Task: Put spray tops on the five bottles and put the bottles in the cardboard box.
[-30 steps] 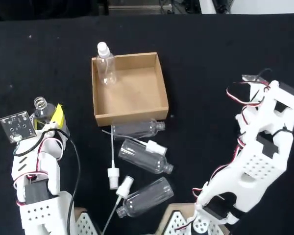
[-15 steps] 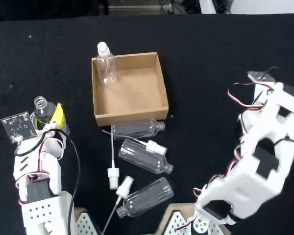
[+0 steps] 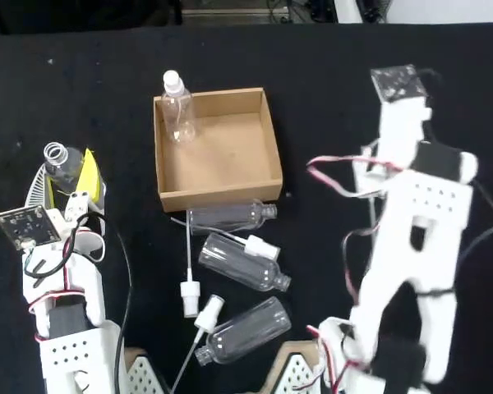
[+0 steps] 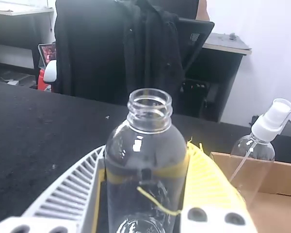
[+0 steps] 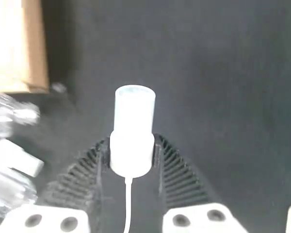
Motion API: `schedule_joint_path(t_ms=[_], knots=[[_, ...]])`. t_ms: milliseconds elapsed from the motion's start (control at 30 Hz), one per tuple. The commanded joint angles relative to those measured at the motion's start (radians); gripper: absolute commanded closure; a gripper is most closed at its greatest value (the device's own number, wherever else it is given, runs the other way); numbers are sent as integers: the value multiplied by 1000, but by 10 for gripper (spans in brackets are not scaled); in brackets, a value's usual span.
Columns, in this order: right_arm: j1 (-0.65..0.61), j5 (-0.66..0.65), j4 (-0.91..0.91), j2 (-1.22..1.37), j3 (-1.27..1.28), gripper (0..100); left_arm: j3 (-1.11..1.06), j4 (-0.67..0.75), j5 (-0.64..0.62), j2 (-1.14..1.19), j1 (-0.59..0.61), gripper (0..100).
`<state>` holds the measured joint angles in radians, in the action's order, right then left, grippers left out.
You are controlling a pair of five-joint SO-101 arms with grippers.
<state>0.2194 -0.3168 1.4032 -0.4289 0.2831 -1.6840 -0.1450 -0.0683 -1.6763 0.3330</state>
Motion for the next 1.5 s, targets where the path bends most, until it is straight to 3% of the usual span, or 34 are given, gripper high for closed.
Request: schedule_joint_path(t_ms=[0, 167, 333, 467, 700, 1033, 1233, 1467], knots=[[-101, 74, -28, -147, -10, 987, -24, 25, -2, 5, -8, 916], [-193, 160, -95, -265, -25, 987, -22, 29, -3, 3, -47, 916], [-276, 324, -258, -375, -96, 987, -24, 25, 5, 3, -180, 916], [-353, 381, -371, -435, -104, 987, -24, 32, 5, 3, -257, 916], [-519, 384, -537, -449, -104, 987, -24, 123, -2, 8, -265, 916], [-713, 382, -738, -450, -104, 987, -24, 124, -2, 5, -473, 916], [-835, 376, -813, -446, -101, 987, -24, 129, 3, 5, -503, 916], [-867, 374, -904, -386, -62, 987, -24, 129, -2, 5, -503, 916]])
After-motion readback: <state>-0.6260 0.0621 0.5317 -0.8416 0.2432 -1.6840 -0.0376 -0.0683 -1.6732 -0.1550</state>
